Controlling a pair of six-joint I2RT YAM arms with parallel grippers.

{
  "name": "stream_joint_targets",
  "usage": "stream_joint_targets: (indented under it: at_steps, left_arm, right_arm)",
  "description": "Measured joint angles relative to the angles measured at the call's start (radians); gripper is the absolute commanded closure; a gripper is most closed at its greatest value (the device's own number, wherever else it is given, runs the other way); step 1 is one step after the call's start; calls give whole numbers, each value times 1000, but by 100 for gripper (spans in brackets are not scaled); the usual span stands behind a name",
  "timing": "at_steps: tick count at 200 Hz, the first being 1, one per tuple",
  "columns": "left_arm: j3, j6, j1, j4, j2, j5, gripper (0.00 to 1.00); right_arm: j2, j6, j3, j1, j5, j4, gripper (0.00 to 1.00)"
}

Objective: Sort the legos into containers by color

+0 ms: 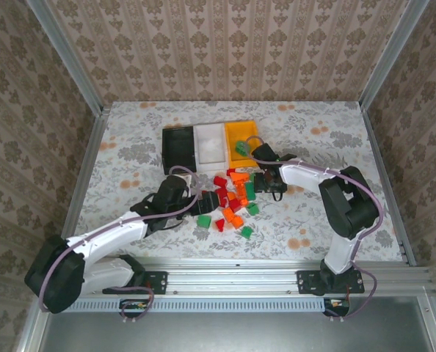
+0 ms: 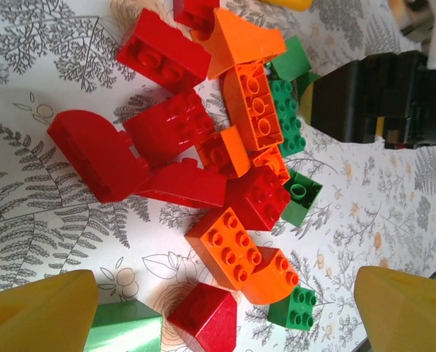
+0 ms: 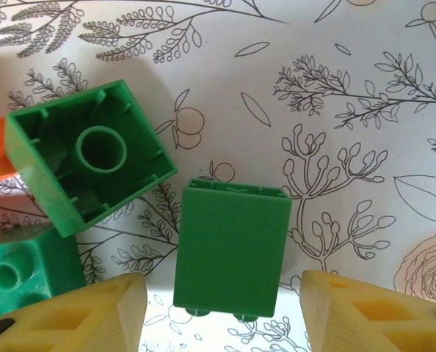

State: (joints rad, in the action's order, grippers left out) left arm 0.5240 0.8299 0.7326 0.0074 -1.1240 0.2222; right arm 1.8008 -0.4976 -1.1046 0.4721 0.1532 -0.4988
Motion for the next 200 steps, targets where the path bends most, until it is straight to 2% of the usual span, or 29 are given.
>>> stream_joint_targets:
  at_steps: [11,87,139,149,169,200]
  left_arm:
    - [0,0,0,0,13,-7,8]
    - [0,-10,-8,-42,51,-45,7]
    - [0,-23,-78,-99,143,-54,7]
    - [0,-24,-93,-117,161,-59,5]
    - [0,-20,-160,-174,194,-60,4]
    - [-17,28,-376,-206,203,-11,4]
  right_arm:
    - [0,0,1,-3,6,5,44]
    - [8,-8,32,-39,15,80,74]
    - [-34,-7,40,-31,29,92,76]
    - [-62,-7,34,-23,37,78,76]
    - [-95,-6,-26,6,51,48,75]
    - [-30,7,-249,39,54,34,75]
